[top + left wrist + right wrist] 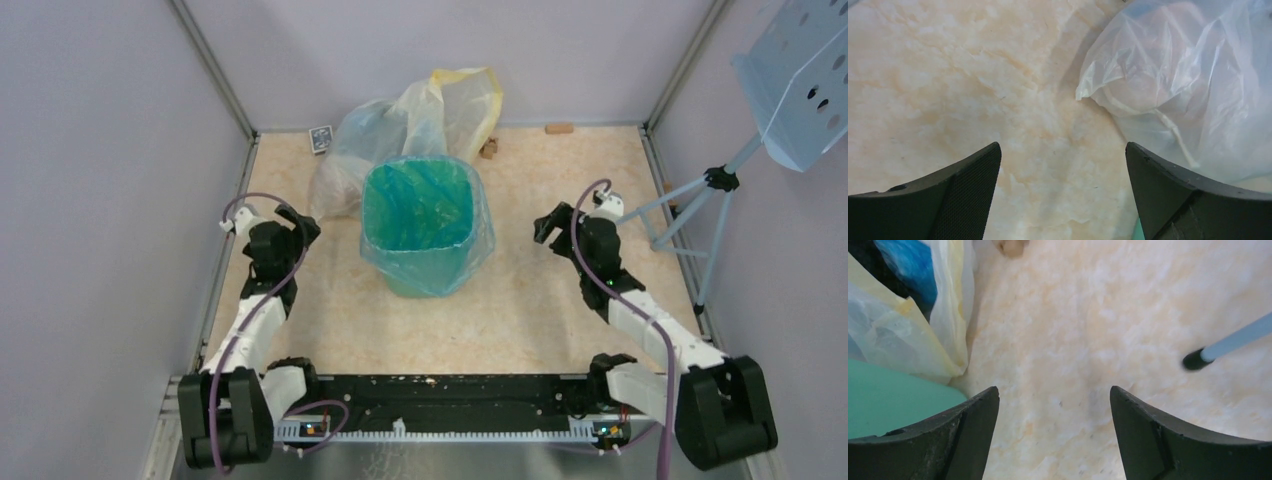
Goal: Put the trash bags into the trash bin
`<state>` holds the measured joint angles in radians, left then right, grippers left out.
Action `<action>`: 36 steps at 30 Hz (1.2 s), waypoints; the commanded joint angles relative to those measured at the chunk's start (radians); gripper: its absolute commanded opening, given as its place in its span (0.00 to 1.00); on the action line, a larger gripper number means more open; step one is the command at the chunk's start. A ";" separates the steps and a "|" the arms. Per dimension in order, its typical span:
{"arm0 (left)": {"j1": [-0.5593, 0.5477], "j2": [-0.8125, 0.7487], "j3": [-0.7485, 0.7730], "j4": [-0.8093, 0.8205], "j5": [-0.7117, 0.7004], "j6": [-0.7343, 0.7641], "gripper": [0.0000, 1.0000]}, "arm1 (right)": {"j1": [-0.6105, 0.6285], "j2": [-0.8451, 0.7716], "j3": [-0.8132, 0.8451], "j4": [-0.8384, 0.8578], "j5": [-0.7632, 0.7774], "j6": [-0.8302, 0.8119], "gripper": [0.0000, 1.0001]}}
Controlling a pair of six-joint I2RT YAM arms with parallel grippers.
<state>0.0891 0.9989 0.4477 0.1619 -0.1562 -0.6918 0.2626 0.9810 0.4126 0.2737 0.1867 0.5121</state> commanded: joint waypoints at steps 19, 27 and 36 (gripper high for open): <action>-0.054 0.324 -0.265 0.909 0.089 0.586 0.99 | -0.134 0.424 -0.238 0.913 0.279 -0.486 0.88; -0.055 0.563 -0.202 1.079 0.272 0.698 0.99 | -0.143 0.489 -0.262 1.032 0.218 -0.507 0.89; -0.085 0.557 -0.161 0.966 0.297 0.750 0.99 | -0.145 0.489 -0.257 1.021 0.212 -0.503 0.90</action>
<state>0.0048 1.5734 0.2752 1.0924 0.0963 0.0273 0.1276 1.4628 0.1551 1.2308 0.4099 0.0097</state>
